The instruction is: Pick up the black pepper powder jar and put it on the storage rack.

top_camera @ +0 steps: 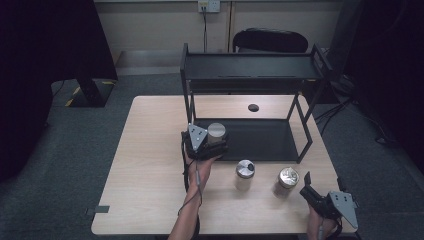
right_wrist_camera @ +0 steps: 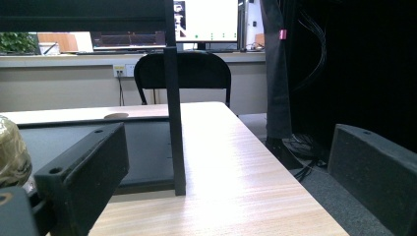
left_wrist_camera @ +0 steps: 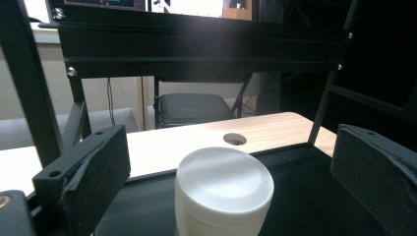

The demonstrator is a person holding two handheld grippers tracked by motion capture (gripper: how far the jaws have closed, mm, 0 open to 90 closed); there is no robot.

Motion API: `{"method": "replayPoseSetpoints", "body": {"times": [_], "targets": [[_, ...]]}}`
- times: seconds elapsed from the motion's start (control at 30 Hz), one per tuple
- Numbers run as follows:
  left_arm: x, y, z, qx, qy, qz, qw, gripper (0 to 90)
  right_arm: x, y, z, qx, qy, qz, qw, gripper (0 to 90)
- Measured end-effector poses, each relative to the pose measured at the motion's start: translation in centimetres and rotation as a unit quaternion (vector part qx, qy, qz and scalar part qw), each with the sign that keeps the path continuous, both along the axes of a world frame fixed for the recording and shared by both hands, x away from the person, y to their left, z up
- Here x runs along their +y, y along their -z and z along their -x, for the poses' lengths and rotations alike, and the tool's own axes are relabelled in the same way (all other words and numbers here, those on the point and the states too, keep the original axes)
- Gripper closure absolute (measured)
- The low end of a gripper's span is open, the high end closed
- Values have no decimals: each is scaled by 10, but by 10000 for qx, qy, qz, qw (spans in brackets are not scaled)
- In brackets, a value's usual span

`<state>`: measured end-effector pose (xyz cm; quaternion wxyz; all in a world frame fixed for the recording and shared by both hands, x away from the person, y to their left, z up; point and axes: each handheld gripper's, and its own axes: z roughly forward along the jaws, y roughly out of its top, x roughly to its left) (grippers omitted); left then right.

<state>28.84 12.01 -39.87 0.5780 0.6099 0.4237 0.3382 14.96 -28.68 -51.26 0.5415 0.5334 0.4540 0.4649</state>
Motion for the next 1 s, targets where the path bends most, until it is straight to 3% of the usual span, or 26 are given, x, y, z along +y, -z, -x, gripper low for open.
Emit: {"method": "replayPoseSetpoints", "body": {"times": [0.53,1.0], "targets": [[2,4,20,-291,-167,-100,9994,2,0,0,0,1,5,3,10000,8],[10,17,43,-443,-430,57,9981,2,0,0,0,-3,7,3,10000,8]]}}
